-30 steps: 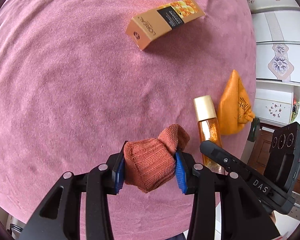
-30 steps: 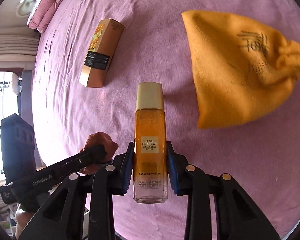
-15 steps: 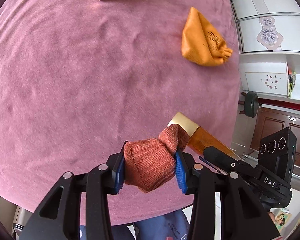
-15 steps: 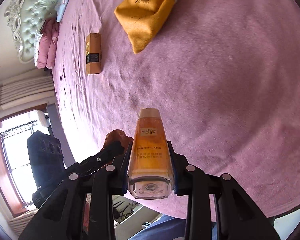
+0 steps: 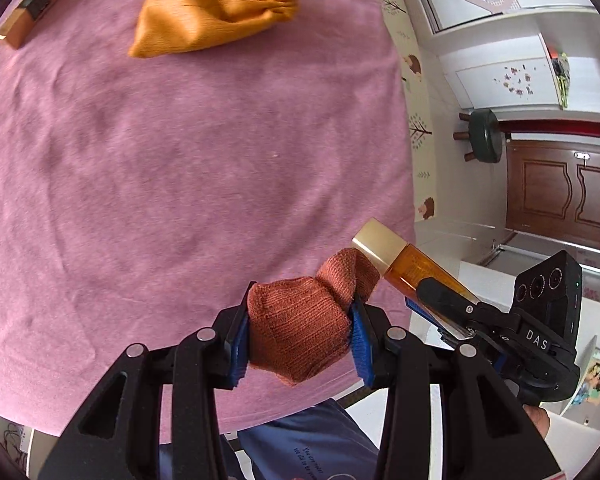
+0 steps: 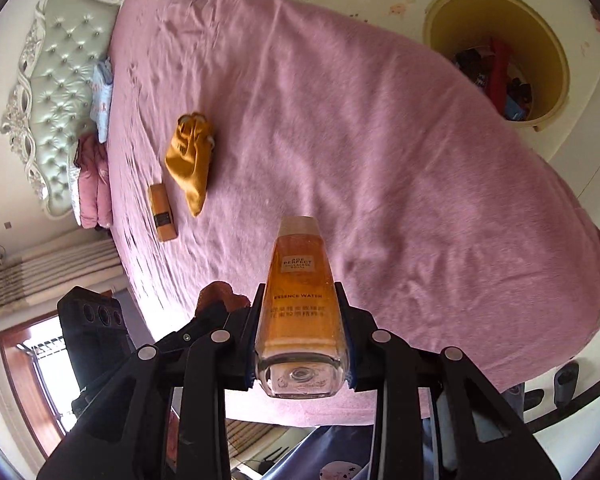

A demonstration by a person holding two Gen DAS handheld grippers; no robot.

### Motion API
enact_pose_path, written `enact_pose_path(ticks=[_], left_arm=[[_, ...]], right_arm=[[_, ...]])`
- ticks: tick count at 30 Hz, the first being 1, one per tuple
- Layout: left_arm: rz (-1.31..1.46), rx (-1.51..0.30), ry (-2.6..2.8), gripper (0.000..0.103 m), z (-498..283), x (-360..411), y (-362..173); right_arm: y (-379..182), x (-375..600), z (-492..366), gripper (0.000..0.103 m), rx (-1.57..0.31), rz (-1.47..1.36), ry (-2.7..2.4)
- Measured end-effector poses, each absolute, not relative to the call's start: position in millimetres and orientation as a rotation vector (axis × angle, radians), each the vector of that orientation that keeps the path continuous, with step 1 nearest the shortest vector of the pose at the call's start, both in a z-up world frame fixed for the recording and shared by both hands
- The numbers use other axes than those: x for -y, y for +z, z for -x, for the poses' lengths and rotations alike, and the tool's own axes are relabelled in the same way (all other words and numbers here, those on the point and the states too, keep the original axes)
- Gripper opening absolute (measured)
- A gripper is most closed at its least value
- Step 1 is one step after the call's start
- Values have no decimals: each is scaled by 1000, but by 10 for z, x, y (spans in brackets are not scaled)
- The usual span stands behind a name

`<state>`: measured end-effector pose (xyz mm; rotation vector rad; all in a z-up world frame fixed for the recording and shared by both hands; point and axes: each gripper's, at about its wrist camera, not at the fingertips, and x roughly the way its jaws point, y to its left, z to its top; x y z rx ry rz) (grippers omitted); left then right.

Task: Collect trash
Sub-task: 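Carry the orange sock and amber bottle over the yellow bin with both tools, then open both tools to drop the sock and bottle into the bin, then move both tools back toward the orange bag and L'Oreal box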

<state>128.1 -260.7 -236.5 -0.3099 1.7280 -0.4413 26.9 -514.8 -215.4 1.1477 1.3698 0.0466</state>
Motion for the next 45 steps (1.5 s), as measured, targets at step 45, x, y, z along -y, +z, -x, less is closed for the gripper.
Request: enact_pose_path(ticks=[45], left_arm=[[70, -1727, -648, 81, -2255, 5523, -2453]], right_arm=[[-2080, 7724, -548, 53, -1139, -1139, -305]])
